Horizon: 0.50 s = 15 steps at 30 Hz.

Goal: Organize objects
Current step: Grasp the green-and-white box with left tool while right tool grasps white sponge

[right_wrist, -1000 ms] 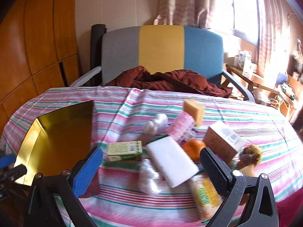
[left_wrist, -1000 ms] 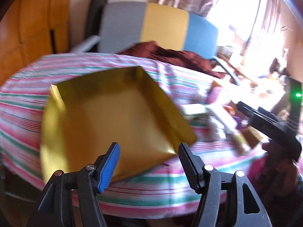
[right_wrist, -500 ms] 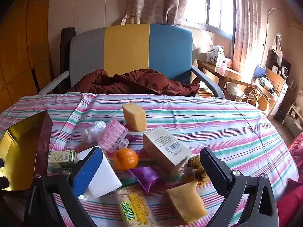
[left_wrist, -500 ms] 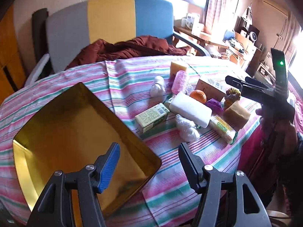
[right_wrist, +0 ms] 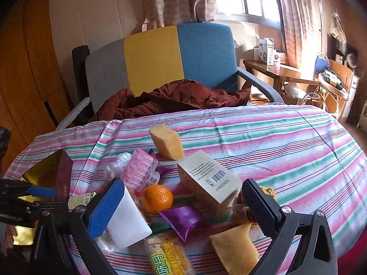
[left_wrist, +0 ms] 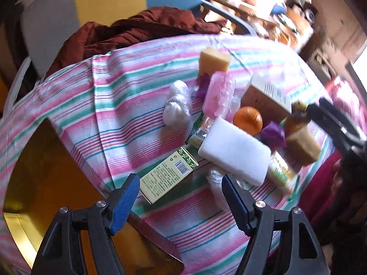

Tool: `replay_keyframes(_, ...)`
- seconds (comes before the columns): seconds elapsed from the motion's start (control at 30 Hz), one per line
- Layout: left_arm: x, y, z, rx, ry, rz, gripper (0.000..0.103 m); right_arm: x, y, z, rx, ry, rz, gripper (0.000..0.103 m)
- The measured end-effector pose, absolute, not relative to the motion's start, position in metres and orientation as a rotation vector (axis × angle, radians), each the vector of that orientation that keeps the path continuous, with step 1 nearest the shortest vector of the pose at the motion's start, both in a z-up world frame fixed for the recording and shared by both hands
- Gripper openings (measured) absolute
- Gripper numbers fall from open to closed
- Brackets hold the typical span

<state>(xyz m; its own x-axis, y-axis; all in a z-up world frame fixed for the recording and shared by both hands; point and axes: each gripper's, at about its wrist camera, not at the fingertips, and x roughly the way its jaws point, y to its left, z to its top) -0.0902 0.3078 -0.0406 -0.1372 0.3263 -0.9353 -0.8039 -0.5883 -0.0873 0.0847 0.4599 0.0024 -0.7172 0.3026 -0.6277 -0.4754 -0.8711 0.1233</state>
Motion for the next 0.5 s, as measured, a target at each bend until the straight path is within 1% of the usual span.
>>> replay_keyframes(0.07,-0.093,0.313,-0.047,-1.342,0.636,1.792,0.075,0.084,0.46,0.002,-0.865,0.393,2.544,0.103)
replay_keyframes(0.13,-0.093,0.315,-0.05,-1.292,0.7,1.779,0.075,0.085,0.461,0.002,-0.862,0.4,2.548,0.103)
replay_keyframes(0.23,-0.089,0.321,-0.058,-1.235,0.837,1.733,0.076,0.084,0.461,0.002,-0.868,0.413,2.551,0.103)
replay_keyframes(0.33,-0.091,0.321,-0.065,-1.232,0.859,1.691,0.075,0.083,0.461,0.0,-0.884,0.421,2.546,0.103)
replay_keyframes(0.37,-0.093,0.32,-0.067,-1.236,0.855,1.686,0.068,0.083,0.462,-0.001,-0.889,0.421,2.542,0.103)
replay_keyframes(0.4,-0.095,0.319,-0.071,-1.249,0.838,1.675,0.055,0.083,0.462,-0.001,-0.891,0.422,2.539,0.103)
replay_keyframes(0.43,-0.096,0.318,-0.073,-1.258,0.824,1.672,0.051,0.083,0.462,-0.001,-0.891,0.425,2.539,0.103)
replay_keyframes(0.47,-0.098,0.317,-0.077,-1.267,0.805,1.673,0.042,0.083,0.463,-0.001,-0.892,0.426,2.538,0.103)
replay_keyframes(0.5,-0.098,0.317,-0.08,-1.274,0.791,1.672,0.029,0.083,0.462,-0.002,-0.894,0.425,2.538,0.103)
